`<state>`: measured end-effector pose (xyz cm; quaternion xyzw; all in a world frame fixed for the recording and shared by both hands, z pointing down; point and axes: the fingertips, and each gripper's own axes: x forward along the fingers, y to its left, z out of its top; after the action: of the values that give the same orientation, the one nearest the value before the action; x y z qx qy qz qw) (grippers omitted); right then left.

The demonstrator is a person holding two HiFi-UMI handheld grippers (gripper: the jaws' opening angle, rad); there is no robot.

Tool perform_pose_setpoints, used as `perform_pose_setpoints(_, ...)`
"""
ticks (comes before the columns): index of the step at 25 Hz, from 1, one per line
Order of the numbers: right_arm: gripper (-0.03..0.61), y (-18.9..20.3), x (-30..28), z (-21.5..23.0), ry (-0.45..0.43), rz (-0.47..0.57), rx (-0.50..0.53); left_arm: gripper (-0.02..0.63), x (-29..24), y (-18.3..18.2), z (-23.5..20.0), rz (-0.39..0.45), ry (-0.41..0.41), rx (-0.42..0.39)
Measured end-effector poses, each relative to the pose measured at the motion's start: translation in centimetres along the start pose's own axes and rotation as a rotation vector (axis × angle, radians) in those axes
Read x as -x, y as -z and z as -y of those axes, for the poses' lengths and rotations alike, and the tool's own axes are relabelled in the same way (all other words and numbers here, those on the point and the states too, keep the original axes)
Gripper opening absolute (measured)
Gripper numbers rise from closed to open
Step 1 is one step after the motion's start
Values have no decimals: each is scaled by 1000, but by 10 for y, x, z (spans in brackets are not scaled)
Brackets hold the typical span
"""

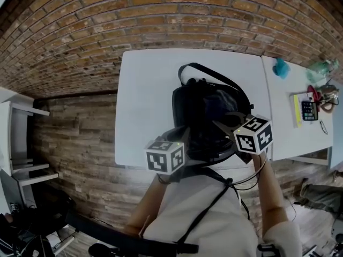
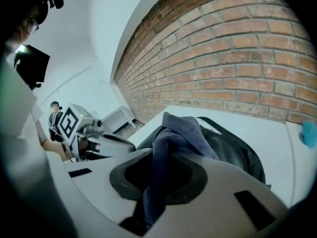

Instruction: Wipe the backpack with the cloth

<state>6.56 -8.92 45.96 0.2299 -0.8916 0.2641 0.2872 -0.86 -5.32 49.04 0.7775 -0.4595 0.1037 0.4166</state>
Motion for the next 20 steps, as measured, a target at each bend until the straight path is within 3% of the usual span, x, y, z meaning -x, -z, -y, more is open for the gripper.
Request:
perform_pose_setpoints(5,48,-56,-32,30,66,108,3,3,4,-2,-5,5,-5,5)
perform_pose_setpoints(9,48,-77,-59,54,124,126,-22,3,6,0,-8,1,-5,7)
perform_pose_setpoints(20,47,-57,-103,91,261,5,-69,3,9,-2,-19,-8,-1,11)
